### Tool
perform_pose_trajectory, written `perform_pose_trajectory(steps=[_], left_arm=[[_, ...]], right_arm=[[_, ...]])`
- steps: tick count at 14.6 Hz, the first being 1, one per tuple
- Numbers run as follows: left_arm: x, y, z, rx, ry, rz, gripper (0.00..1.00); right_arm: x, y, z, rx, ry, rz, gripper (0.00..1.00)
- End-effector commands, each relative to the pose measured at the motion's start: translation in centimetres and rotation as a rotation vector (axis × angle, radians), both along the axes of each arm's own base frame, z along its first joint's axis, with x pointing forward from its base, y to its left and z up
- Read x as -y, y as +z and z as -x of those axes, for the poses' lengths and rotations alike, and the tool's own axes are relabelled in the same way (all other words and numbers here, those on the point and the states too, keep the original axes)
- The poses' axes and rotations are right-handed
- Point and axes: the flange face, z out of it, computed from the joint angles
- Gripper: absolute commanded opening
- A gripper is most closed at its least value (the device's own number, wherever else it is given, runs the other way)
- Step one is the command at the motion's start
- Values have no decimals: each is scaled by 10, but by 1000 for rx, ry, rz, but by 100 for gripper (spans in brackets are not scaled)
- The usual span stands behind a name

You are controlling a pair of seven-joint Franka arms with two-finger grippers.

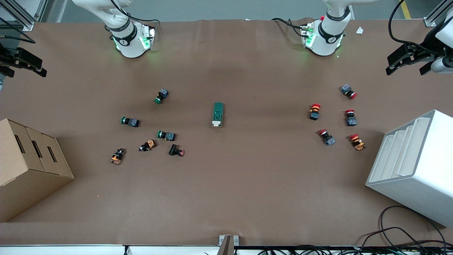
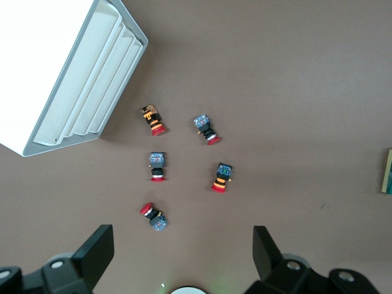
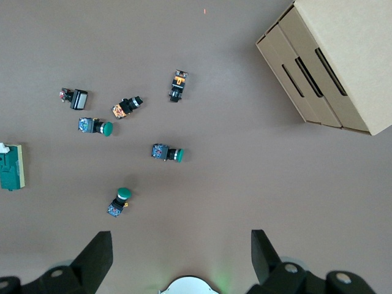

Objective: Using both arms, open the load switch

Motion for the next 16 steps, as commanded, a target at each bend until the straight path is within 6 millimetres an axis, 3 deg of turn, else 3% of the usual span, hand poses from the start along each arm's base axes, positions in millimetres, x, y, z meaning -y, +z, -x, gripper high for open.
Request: perform_pose_trajectory(steps=[1,6,8,9,12,16], left_arm=[[-1,5,-2,9,-2,-17,100],[-1,7,-3,13,-7,-17,100],[14,-5,-13,-10,-22,40,100],[25,-11,-17,-21,-27,64,100],[86,-24,-22,2,-124,67,100],[169,-52,-23,-3,-44,83,100]], right_arm=[[2,0,2,6,4,-8,100],[2,0,2,7,4,-6,100],[2,1,1,13,4,-5,100],[2,1,1,15,4,-5,100],[2,1,1,13,4,-5,100],[1,1,1,13,5,-6,100]])
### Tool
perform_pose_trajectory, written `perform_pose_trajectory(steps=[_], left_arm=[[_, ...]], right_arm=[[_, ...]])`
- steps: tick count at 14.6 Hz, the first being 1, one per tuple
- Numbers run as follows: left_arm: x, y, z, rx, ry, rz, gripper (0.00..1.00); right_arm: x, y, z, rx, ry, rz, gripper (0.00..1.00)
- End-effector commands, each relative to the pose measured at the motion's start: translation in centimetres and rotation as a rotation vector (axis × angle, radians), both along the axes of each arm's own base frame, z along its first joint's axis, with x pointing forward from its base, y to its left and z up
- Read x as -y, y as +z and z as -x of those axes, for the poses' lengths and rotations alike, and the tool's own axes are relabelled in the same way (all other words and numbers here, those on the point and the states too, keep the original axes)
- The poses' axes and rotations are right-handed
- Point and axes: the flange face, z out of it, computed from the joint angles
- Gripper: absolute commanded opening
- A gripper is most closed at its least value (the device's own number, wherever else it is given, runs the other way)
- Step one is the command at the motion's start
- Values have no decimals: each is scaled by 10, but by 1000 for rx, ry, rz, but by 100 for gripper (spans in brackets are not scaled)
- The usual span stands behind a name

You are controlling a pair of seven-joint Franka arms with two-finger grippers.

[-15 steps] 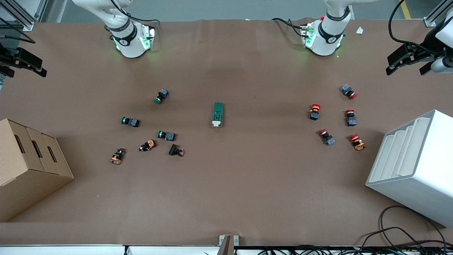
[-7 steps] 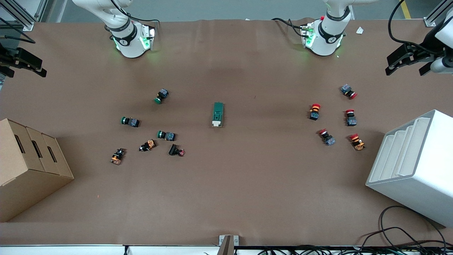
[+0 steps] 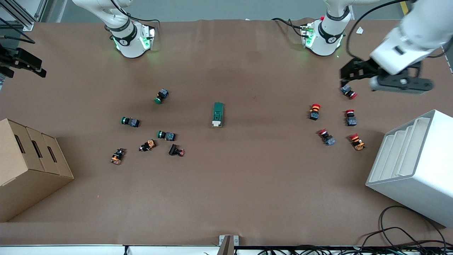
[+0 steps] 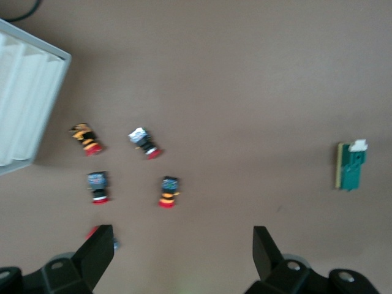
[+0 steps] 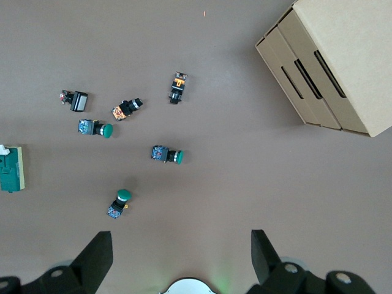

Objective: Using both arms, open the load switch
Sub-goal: 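Move the left gripper over the green load switch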

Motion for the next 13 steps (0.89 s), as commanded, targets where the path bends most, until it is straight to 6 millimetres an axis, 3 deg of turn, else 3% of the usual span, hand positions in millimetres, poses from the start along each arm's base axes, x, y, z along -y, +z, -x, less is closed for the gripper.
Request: perform_pose_trajectory(steps=[1,4,6,10,13], left_arm=[[58,-13,2,-2,54,22,100],[111,-42,9,-17,100,46,100],[134,-63,16,8,124,21,100],[211,-101,50,17,169,-38,100],[254,-129,71,46,189,-79,100]], right_arm=[[1,0,2,7,6,-6,100],[2,2,3,7,4,-3,100],[3,3,4,2,3,-2,100],[3,4,3,7,1,0,100],[1,11,1,23,4,2,100]])
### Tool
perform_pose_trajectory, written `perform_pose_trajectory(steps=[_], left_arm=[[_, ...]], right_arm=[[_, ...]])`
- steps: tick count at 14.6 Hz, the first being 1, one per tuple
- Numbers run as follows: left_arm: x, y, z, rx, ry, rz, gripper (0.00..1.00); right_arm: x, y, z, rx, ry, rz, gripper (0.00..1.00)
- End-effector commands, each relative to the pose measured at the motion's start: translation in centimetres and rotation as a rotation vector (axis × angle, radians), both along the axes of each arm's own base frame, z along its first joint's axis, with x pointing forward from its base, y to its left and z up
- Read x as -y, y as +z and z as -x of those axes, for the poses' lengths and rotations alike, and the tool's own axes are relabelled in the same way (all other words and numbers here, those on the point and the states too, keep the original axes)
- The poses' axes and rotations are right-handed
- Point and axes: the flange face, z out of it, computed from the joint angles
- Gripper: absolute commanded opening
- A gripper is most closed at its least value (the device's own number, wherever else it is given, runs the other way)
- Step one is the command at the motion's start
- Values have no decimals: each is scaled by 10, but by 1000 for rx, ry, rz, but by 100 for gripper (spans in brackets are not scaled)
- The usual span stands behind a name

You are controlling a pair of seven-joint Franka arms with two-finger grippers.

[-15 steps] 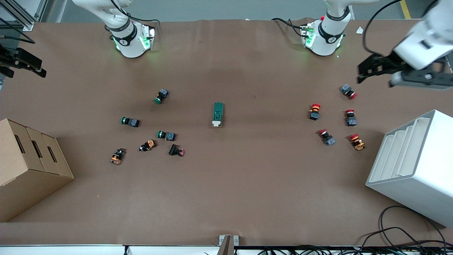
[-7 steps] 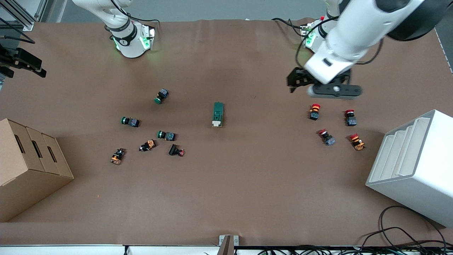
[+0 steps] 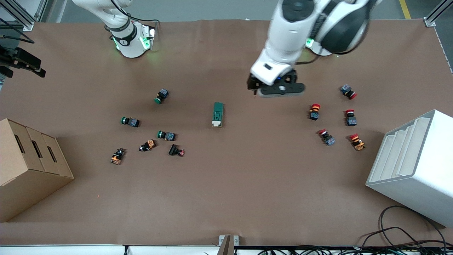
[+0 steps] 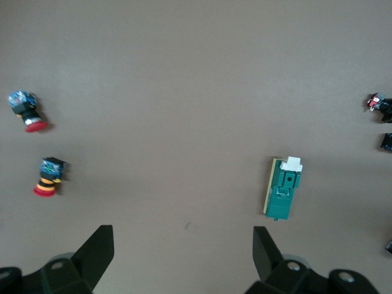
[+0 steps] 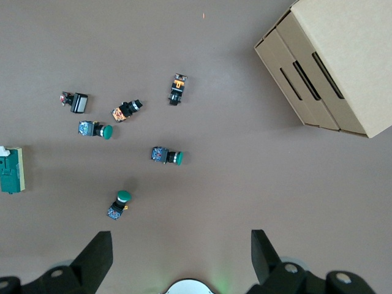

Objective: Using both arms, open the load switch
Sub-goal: 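Move the left gripper over the green load switch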

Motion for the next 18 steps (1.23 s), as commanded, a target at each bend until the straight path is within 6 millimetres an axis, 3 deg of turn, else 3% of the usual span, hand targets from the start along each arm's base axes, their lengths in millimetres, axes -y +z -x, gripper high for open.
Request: perform_pose_trajectory(steps=[1,5,7,9,11,13,14,16,18], left_arm=[[38,-26,16,36,21,-27,100],[105,-81,72,99,71,-121,100],[139,-113,111,128,75,-161,100],[160,-146,136,186,121,-194,100],[181,-179,176,250,157,-210,100],[195,-199,217,312,178,-199,100],[199,-213,241,350,177,-188,100],[195,-237,277,425,166,-179,100],[189,-259,305,517,157,-158,100]], right_arm=[[1,7,1,15,5,1,100],[5,8,1,16,-5,1,100],[12,6,-1,15,-17,1,100],[13,4,-2,9,-27,1,100],[13,3,-3,13,-21,2,100],[14,-1,-8,15,-22,1,100],[14,-18,-20,-8,-21,0,100],[15,-37,-31,-42,-21,-2,100],[10,-42,-32,-54,-21,1,100]])
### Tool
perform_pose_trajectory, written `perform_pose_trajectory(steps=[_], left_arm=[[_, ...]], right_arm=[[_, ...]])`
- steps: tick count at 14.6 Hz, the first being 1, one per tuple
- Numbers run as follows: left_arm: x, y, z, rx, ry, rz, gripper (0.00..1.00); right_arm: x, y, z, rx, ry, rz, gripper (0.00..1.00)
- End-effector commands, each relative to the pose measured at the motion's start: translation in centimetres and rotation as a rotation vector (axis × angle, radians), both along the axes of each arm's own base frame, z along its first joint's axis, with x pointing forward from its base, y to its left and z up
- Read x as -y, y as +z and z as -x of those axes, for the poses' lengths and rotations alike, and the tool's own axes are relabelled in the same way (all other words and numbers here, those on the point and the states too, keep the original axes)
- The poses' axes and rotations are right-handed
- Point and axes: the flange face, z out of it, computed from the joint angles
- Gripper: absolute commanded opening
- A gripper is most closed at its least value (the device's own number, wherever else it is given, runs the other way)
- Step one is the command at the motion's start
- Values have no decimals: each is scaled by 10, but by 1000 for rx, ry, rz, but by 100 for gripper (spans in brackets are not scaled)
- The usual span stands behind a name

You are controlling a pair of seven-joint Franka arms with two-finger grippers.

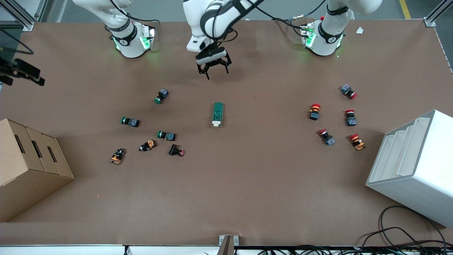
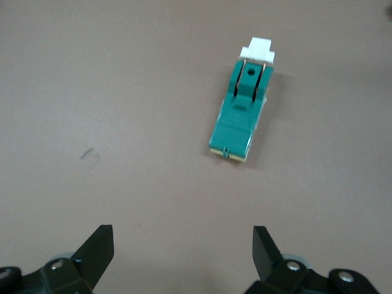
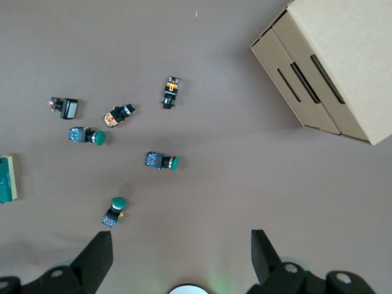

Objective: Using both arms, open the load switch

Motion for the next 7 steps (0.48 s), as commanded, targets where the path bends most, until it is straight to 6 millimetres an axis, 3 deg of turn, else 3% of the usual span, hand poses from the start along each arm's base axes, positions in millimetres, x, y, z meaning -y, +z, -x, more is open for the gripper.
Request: perform_pose_trajectory(steps=[1,3,7], left_arm=[[-14,-25,27,118,-18,29,100],[-16,-41,43,186,-25,61,100],[-28,-69,46,359,-160,101,99]], right_arm=[[-5,-8,-3,-18,-3,0,100],[-16,-26,-11,-49,-110,-1,100],[-97,-67,-28,-131,-436,46,100]])
